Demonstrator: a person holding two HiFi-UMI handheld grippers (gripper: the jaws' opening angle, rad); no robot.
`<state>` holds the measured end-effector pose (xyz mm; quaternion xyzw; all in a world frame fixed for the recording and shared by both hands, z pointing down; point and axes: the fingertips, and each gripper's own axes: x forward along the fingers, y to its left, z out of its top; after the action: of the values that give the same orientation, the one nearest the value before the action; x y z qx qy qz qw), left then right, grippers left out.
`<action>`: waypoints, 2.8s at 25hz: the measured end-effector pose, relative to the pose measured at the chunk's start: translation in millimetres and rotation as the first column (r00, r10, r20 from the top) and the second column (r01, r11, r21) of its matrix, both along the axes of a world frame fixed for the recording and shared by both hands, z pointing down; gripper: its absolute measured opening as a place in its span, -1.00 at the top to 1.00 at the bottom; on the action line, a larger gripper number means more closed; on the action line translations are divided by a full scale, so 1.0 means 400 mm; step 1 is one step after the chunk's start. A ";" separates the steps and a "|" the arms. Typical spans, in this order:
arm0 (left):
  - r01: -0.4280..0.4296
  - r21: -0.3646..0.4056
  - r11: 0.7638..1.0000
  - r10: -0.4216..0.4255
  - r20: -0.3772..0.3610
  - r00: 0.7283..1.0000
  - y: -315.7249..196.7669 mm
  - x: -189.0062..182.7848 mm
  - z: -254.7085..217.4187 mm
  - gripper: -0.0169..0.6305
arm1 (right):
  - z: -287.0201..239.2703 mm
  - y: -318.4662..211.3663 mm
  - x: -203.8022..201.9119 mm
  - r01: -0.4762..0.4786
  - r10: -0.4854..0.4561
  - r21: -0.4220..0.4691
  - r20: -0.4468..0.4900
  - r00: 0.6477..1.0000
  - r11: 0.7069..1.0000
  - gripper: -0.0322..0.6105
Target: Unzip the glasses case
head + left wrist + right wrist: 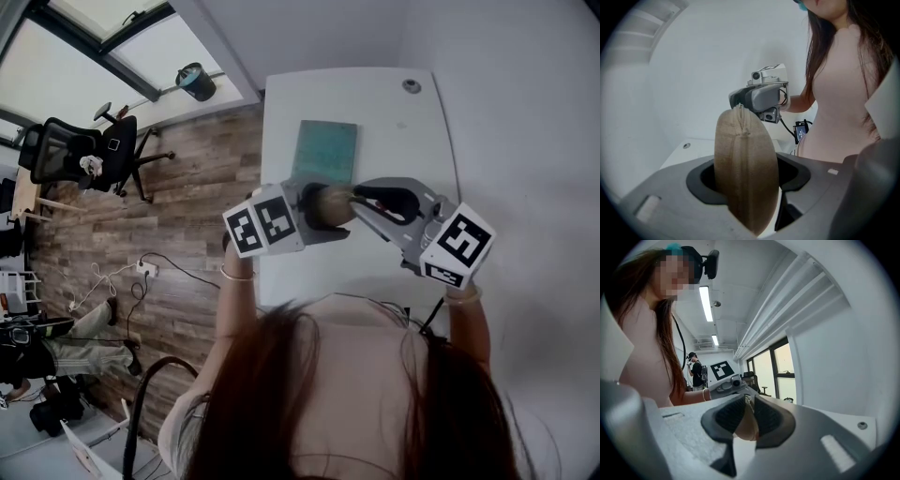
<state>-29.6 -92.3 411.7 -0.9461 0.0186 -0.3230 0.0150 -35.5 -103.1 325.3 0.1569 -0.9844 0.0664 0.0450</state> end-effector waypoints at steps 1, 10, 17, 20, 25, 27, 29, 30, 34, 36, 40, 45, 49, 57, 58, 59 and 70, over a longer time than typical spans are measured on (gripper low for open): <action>-0.003 -0.003 1.000 0.003 0.004 1.000 0.000 -0.001 0.000 0.03 | 0.000 0.000 0.001 0.005 -0.005 0.000 0.000 1.000 1.000 0.70; 0.018 -0.001 1.000 -0.018 0.041 0.999 -0.009 -0.003 0.014 0.03 | 0.012 -0.005 0.010 -0.007 0.008 0.043 -0.029 1.000 0.999 0.88; 0.028 -0.026 0.999 -0.028 0.017 0.999 -0.009 -0.003 0.017 0.03 | 0.018 -0.007 0.013 0.000 0.006 0.092 -0.068 0.998 0.996 0.89; 0.029 -0.032 0.999 -0.029 0.009 1.000 -0.008 -0.004 0.014 0.04 | 0.018 -0.008 0.014 0.011 -0.002 0.100 -0.087 0.996 0.995 0.89; 0.031 -0.037 0.999 -0.031 -0.004 1.000 -0.008 -0.007 0.005 0.04 | 0.011 -0.008 0.013 0.028 -0.016 0.109 -0.110 0.994 0.994 0.89; 0.035 -0.039 0.999 -0.036 -0.019 0.999 -0.008 -0.009 0.001 0.04 | 0.012 -0.010 0.014 0.031 -0.018 0.110 -0.119 0.993 0.993 0.89; 0.038 -0.042 0.998 -0.039 -0.035 0.999 -0.007 -0.011 -0.002 0.04 | 0.015 -0.010 0.016 0.034 -0.021 0.109 -0.123 0.992 0.993 0.89; 0.038 -0.043 0.998 -0.040 -0.040 0.998 -0.007 -0.012 -0.003 0.04 | 0.015 -0.010 0.016 0.036 -0.023 0.109 -0.123 0.992 0.993 0.89; 0.040 -0.051 0.998 -0.044 -0.066 0.997 -0.004 -0.014 -0.010 0.04 | 0.013 -0.010 0.015 0.045 -0.033 0.103 -0.121 0.992 0.994 0.89; 0.042 -0.062 0.997 -0.048 -0.098 0.994 -0.002 -0.015 -0.016 0.04 | 0.017 -0.012 0.018 0.046 -0.034 0.095 -0.119 0.992 0.994 0.89; 0.038 -0.085 0.996 -0.051 -0.161 0.986 0.002 -0.020 -0.033 0.04 | 0.019 -0.013 0.022 0.049 -0.041 0.077 -0.106 0.994 0.996 0.89; 0.036 -0.109 0.993 -0.055 -0.182 0.982 0.006 -0.023 -0.040 0.04 | 0.019 -0.014 0.023 0.053 -0.045 0.074 -0.107 0.993 0.996 0.89; 0.031 -0.125 0.992 -0.057 -0.205 0.977 0.007 -0.025 -0.047 0.04 | 0.019 -0.015 0.025 0.053 -0.045 0.071 -0.100 0.994 0.996 0.89; 0.015 -0.166 0.986 -0.064 -0.297 0.953 0.005 -0.027 -0.070 0.04 | 0.020 -0.019 0.028 0.043 -0.038 0.060 -0.087 0.995 0.997 0.89; 0.014 -0.169 0.985 -0.066 -0.302 0.951 0.005 -0.027 -0.069 0.04 | 0.022 -0.019 0.029 0.043 -0.038 0.058 -0.085 0.996 0.997 0.89; 0.013 -0.173 0.985 -0.067 -0.309 0.949 0.004 -0.027 -0.070 0.04 | 0.023 -0.020 0.029 0.042 -0.037 0.056 -0.081 0.996 0.998 0.89; 0.006 -0.193 0.981 -0.081 -0.383 0.920 -0.002 -0.035 -0.095 0.04 | 0.026 -0.024 0.032 0.034 -0.032 0.035 -0.057 0.998 0.999 0.89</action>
<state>-43.8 -93.0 373.5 -0.9878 0.0118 -0.1292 -0.0858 -22.5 -112.8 335.8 0.1434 -0.9861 0.0435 0.0712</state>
